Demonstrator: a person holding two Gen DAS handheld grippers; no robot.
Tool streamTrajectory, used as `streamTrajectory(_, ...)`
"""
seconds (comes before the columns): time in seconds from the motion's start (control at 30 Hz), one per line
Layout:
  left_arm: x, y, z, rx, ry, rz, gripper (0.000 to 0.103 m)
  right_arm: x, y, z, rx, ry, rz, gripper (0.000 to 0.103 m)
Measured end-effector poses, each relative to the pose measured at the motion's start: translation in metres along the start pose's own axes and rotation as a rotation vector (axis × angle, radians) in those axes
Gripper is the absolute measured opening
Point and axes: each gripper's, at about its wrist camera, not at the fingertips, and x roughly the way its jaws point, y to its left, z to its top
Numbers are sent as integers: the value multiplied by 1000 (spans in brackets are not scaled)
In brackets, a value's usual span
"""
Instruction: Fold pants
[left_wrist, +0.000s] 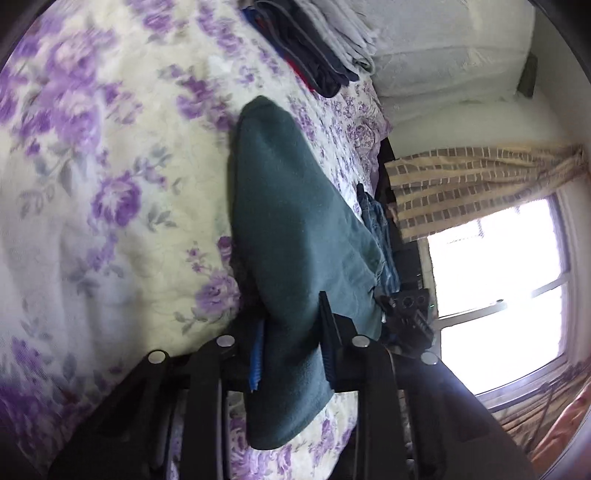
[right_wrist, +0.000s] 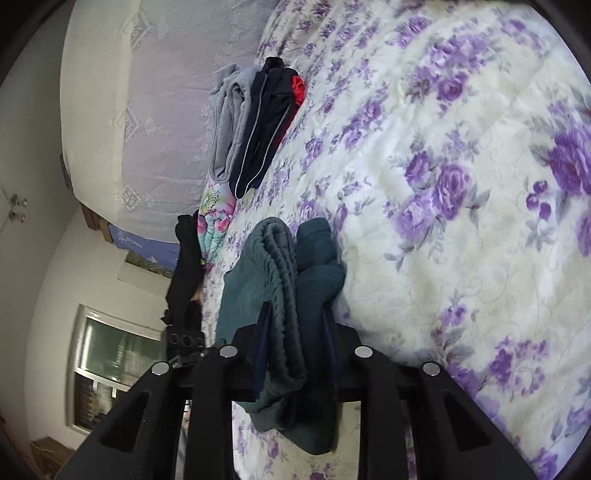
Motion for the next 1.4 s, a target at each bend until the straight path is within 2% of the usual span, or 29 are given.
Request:
streamTrajectory(0.07,0,-8,-3,34,-13,23,23,0,2,0,3,-15,-1,25)
streamTrajectory(0.17,-14,-17,-1,53,-58,-15,18,-4,13,3,-21,-34,7,24)
streamTrajectory(0.27,-27,-36,8,105,-97,-15,13,-10,39,12,-84,-51,16,23)
streamTrajectory(0.47,-42,-75,51,201,-135,-2,12,1,84,54,-175,-60,28,23)
streamTrajectory(0.53,-43,-83,73,218,-150,11,12,11,101,79,-207,-61,29,23)
streamTrajectory(0.67,-52,-113,141,282,-197,63,12,35,145,139,-273,-64,37,23)
streamTrajectory(0.8,-63,-158,223,354,-281,100,12,66,203,229,-325,-90,68,23)
streamTrajectory(0.93,-64,-185,310,393,-347,111,12,105,232,319,-318,-113,66,23)
streamTrajectory(1.03,-44,-174,371,363,-339,151,12,137,225,368,-298,-130,24,23)
streamTrajectory(1.13,-4,-123,416,251,-263,182,12,174,187,391,-243,-121,-59,23)
streamTrajectory(1.2,17,-86,426,184,-241,218,13,195,156,398,-246,-130,-131,25)
streamTrajectory(1.23,25,-67,429,148,-236,208,18,199,145,399,-226,-131,-123,28)
streamTrajectory(1.27,29,-48,429,101,-242,162,27,200,133,402,-191,-136,-96,30)
streamTrajectory(1.3,28,-35,427,62,-249,85,28,200,123,401,-155,-133,-59,35)
streamTrajectory(1.33,27,-29,425,46,-253,49,28,200,119,401,-146,-126,-42,41)
streamTrajectory(1.37,25,-28,423,48,-255,37,28,199,119,400,-155,-121,-39,44)
streamTrajectory(1.4,24,-31,421,62,-254,53,29,198,122,400,-177,-118,-51,53)
